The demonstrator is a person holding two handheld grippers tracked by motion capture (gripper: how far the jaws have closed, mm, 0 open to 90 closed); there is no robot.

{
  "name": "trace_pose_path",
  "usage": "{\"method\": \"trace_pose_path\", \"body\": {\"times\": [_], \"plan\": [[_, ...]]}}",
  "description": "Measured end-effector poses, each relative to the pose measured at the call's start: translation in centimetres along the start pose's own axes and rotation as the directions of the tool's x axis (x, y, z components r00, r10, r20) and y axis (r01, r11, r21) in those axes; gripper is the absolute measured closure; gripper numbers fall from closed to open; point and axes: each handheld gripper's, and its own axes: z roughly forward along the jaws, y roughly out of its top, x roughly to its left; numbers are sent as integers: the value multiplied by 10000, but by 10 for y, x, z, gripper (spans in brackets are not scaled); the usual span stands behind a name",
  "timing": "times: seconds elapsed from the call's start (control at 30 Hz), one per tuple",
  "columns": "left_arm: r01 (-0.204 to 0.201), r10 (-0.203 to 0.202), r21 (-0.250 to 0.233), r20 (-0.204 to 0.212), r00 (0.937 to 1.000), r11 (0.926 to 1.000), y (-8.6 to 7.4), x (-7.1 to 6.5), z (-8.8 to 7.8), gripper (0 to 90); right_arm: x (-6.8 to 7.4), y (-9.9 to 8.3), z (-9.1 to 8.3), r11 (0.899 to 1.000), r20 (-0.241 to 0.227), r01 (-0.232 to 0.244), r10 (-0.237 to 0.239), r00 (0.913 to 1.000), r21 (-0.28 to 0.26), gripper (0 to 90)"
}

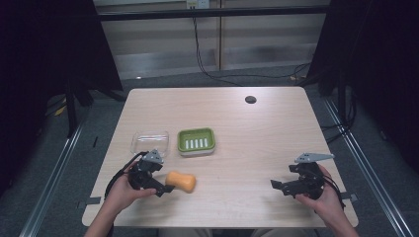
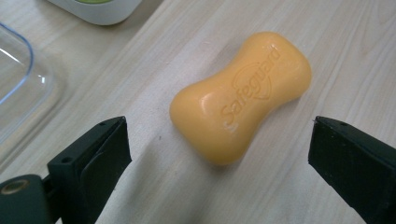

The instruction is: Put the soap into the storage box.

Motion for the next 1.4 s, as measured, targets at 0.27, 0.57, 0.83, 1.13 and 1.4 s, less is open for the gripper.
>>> {"method": "trace_pose_path", "body": {"times": [0.27, 0.57, 0.83, 1.13, 1.4], "plan": [[-1110, 1124, 1041, -77, 9936, 9884, 19, -3, 7, 67, 0, 1, -6, 9968, -413, 759, -768, 9962, -233, 7], [-2413, 2456, 1795, -24, 9694, 9537, 49, -9, 10, 100, 6, 2, -5, 9873, -587, 1575, -1585, 9856, -218, 16], [-3130, 3108, 2477, 491, 9492, 9169, 56, -11, 25, 145, 8, 4, -7, 9854, -589, 1674, -1690, 9839, -313, 24], [-2864, 2767, 2355, 740, 9581, 9287, 54, -13, 35, 181, 8, 3, -5, 9869, -557, 1610, -1611, 9854, -57, 30], [-3303, 3113, 2616, 1121, 9437, 9069, 57, -15, 43, 275, 9, 2, -5, 9867, -462, 1622, -1619, 9857, 47, 36]]}}
